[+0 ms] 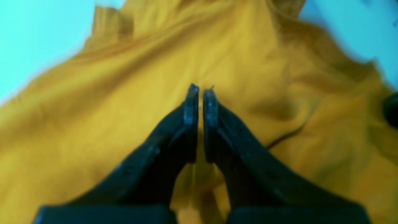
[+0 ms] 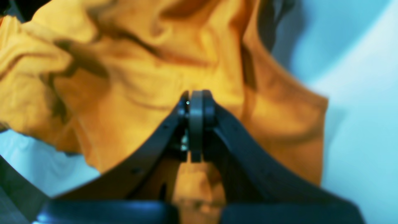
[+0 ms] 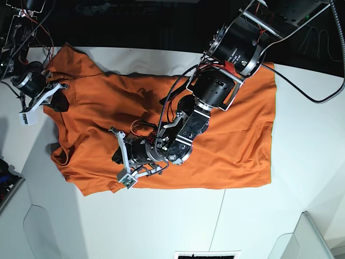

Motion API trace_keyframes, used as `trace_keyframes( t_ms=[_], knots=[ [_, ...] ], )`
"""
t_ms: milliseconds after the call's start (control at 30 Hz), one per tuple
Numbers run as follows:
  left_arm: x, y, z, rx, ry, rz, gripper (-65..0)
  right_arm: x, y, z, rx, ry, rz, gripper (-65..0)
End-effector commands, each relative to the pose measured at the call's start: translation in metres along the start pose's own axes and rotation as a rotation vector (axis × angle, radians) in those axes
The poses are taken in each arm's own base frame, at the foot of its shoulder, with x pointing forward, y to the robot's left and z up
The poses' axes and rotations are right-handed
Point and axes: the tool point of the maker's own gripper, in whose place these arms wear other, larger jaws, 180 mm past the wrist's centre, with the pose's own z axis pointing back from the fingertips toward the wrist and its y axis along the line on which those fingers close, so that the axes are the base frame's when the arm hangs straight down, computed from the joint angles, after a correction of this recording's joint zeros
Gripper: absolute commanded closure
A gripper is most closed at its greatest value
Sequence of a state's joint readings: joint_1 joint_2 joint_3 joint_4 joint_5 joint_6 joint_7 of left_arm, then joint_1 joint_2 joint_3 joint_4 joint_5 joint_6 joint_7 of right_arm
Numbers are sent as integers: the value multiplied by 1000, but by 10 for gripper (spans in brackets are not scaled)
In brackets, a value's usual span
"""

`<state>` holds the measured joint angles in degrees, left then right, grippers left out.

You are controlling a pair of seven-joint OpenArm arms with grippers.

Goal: Layout the t-shirt on the table in an organized manner, then fold the t-shirt properly
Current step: 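Sweep the left gripper across the shirt body to smooth it flat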

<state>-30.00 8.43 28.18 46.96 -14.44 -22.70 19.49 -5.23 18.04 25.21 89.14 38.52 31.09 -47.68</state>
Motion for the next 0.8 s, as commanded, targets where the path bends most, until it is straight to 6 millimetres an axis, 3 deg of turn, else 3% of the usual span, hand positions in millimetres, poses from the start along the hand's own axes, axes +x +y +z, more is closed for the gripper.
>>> trace_keyframes(
  t_ms=[0,100,200,367,567,767],
  knots=[
    [18,2,-2,6,-41,-5,-38,13,-1,5,-1,-37,25,0],
    [-5,8,-5,24,12,25,-38,7,-1,5,-1,-26,19,0],
    [-13,9,-6,26,33,34,-30,5,-1,6,-1,-24,18,0],
    [-14,10,-6,30,38,26,-28,4,-1,6,4,-18,14,0],
    [-14,39,-3,185,62,-34,-28,-22,0,10,10,47,-12,0],
    [1,45,-2,194,55,-52,-28,-46,3,16,23,81,-36,0]
  ],
)
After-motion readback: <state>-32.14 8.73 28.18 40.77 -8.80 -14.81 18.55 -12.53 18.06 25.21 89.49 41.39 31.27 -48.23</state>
